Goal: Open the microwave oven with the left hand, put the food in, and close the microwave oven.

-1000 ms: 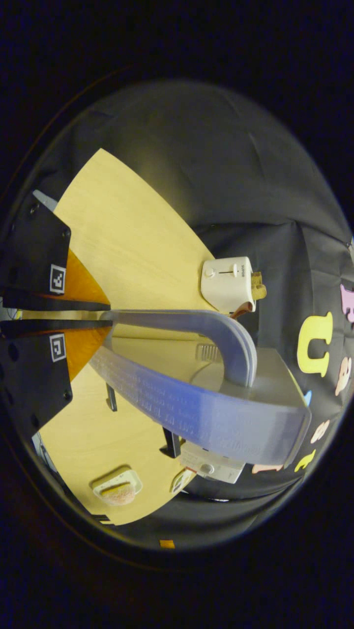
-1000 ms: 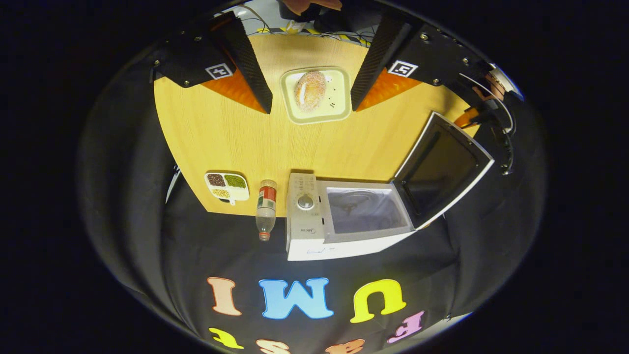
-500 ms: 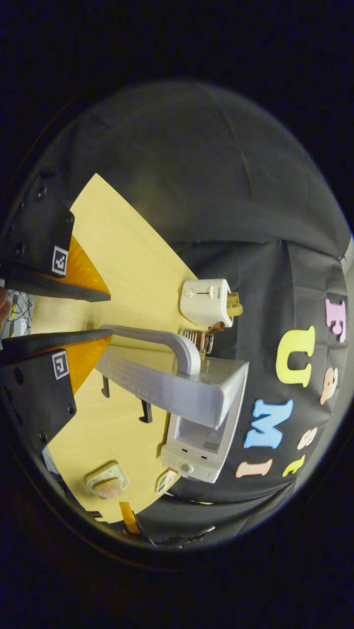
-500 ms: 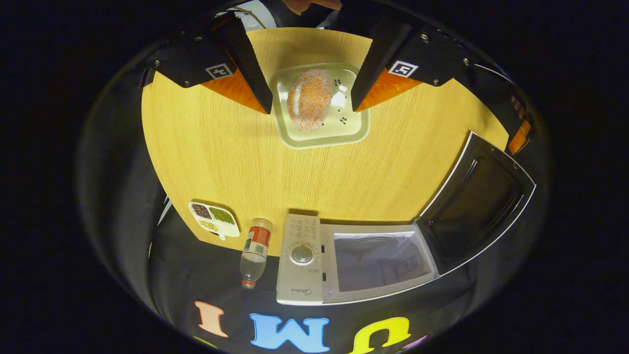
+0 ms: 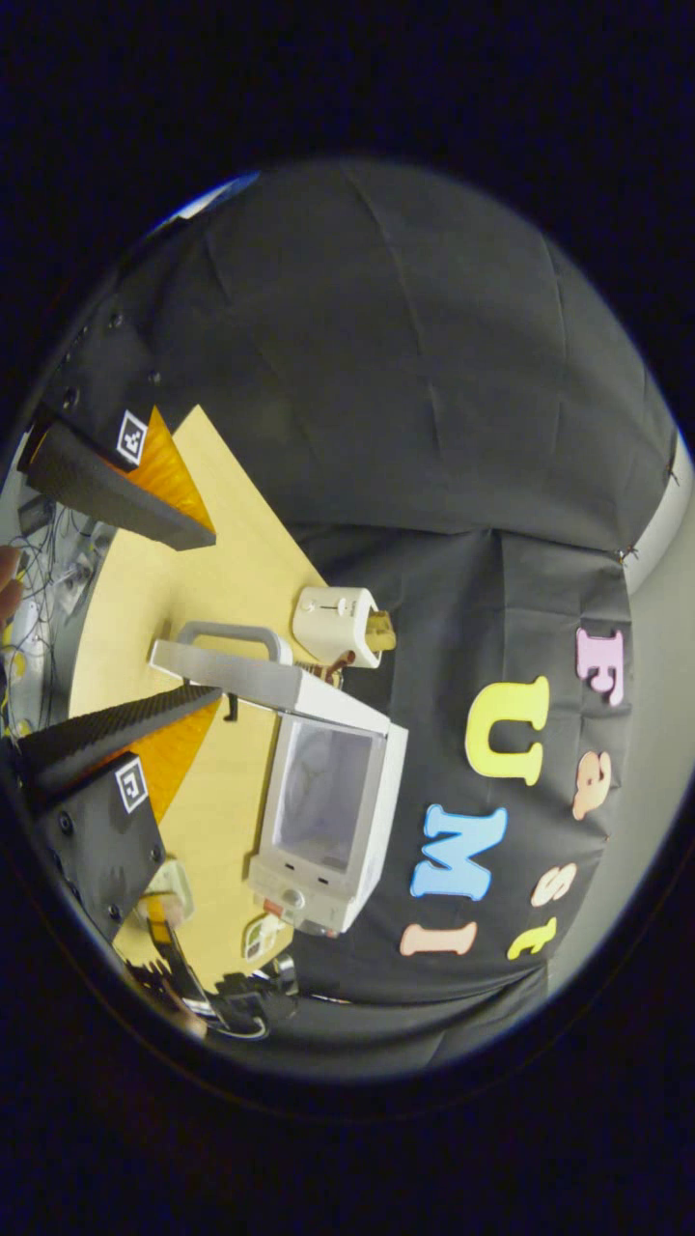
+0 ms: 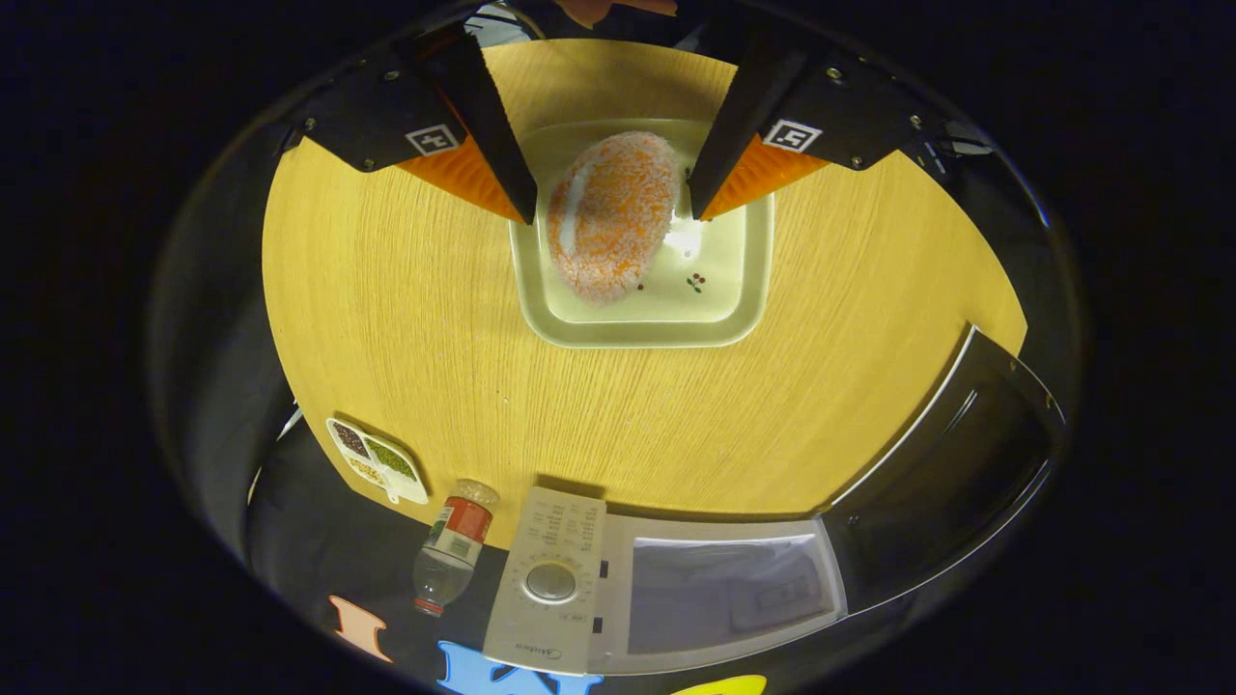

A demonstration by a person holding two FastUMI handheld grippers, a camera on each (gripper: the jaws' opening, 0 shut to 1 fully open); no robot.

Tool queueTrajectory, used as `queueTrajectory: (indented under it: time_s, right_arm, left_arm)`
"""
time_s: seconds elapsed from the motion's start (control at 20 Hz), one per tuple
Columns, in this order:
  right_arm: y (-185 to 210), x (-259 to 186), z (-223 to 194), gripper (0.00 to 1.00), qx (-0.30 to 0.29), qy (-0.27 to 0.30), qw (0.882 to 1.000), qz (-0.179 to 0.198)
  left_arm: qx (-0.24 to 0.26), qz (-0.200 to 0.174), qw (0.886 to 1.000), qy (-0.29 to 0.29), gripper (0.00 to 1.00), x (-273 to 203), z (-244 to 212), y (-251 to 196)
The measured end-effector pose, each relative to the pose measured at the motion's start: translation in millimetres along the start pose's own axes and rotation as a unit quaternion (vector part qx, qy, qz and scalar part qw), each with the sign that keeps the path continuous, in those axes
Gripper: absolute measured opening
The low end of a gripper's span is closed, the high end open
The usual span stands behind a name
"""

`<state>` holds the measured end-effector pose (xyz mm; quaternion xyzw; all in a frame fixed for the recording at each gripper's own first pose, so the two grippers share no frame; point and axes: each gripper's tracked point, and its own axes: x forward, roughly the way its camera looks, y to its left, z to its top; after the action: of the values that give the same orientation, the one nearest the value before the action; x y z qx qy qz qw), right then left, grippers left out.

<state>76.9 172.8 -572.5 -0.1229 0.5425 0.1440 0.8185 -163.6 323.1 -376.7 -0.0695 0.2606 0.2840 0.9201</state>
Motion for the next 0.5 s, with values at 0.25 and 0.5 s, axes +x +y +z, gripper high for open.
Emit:
queueTrajectory:
  time_s: [0.25, 0.5]
  right_arm:
    - [3, 8, -2, 0.96, -0.013, 0.003, 0.999, 0.049]
    - [6, 12, -3, 0.82, -0.009, -0.011, 0.997, 0.082]
  left_arm:
    - [-0.084, 0.032, 0.996, -0.019, 0.89, -60, 26, -49]
    - [-0.109, 0.102, 0.988, -0.026, 0.94, -131, 38, -62]
